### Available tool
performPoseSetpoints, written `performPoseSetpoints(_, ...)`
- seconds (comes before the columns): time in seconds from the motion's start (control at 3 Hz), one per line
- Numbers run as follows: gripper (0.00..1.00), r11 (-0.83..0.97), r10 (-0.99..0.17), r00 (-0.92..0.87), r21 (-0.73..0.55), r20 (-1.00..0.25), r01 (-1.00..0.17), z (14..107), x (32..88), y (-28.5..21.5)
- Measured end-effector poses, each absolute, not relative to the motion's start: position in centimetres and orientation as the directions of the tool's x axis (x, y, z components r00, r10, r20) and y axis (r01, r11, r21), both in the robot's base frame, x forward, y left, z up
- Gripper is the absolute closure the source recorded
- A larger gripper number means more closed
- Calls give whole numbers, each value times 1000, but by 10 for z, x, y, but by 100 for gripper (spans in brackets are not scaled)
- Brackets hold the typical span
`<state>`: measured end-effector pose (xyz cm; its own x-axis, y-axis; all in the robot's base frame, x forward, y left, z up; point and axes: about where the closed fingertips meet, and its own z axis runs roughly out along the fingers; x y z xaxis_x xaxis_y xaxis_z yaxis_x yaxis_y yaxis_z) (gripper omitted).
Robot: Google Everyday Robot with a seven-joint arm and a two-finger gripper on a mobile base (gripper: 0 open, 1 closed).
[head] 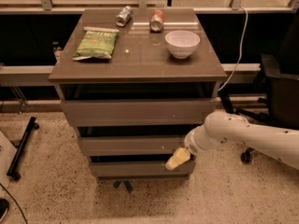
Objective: Open middle drawer
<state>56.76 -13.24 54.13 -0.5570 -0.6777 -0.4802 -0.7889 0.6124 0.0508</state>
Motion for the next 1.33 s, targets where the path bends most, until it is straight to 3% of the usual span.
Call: performPoseSetpoints(1.33,0,567,-587,-467,75,-661,-820,474,652,-122)
